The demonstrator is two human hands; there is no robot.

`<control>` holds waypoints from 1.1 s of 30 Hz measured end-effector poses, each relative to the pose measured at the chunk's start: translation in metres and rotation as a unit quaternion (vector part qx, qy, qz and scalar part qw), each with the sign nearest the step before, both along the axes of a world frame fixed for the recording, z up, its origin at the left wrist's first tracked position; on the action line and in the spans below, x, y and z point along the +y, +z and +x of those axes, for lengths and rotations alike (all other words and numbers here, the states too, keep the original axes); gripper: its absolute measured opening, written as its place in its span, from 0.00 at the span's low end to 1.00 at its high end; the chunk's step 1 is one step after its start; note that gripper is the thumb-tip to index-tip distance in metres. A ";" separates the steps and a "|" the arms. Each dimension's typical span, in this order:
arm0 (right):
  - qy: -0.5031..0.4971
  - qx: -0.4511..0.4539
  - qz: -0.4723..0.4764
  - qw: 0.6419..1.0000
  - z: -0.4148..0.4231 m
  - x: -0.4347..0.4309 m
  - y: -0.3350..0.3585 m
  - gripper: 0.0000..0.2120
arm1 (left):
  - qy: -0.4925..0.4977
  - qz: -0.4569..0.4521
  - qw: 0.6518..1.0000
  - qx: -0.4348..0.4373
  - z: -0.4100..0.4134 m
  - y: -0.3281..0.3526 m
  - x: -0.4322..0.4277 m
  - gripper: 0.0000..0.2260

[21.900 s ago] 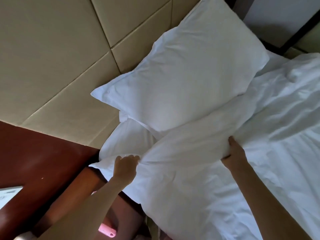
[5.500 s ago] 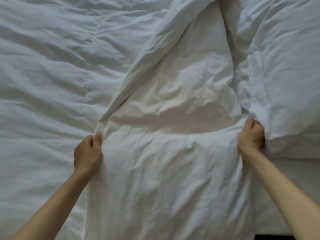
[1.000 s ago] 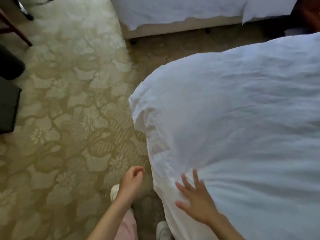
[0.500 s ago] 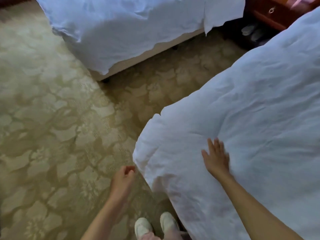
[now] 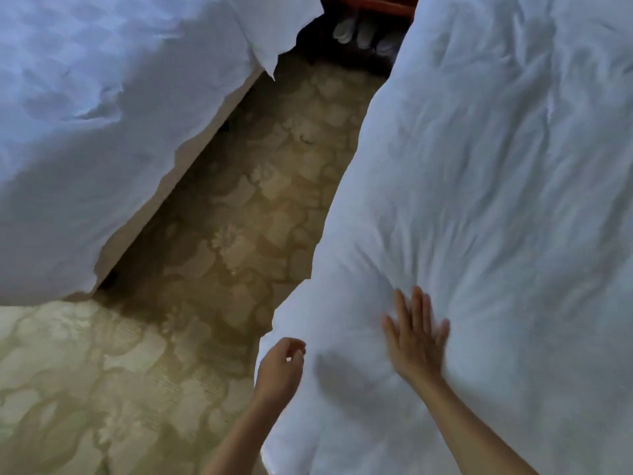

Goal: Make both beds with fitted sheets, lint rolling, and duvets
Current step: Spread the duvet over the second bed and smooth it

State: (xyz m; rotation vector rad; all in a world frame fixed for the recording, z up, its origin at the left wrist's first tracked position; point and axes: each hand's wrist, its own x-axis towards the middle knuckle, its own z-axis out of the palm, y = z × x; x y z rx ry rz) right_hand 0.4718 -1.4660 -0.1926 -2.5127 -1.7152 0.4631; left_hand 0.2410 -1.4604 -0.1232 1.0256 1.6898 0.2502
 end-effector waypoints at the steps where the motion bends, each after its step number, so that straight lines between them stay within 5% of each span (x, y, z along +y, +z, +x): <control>1: -0.009 0.006 -0.017 1.000 0.003 -0.019 -0.008 0.28 | -0.015 -0.005 1.000 0.000 -0.001 0.001 0.019 0.12; 5: -0.034 0.040 -0.038 0.998 0.002 -0.014 0.005 0.29 | -0.027 0.002 1.000 -0.005 0.000 0.004 0.086 0.11; 12: -0.036 0.051 0.135 0.989 0.005 0.160 0.050 0.27 | -0.085 -0.017 0.996 -0.015 0.025 -0.012 0.181 0.13; 20: 0.010 -0.029 -0.084 0.996 -0.015 0.212 -0.015 0.26 | -0.215 -0.009 0.975 -0.059 0.072 -0.032 0.343 0.13; 28: 0.106 -0.040 -0.027 0.993 0.004 0.297 0.021 0.23 | -0.293 0.017 0.956 -0.014 0.077 -0.029 0.512 0.13; 33: -0.093 -0.085 0.014 0.992 0.086 0.460 0.036 0.26 | -0.313 0.019 0.949 -0.001 0.127 -0.021 0.597 0.13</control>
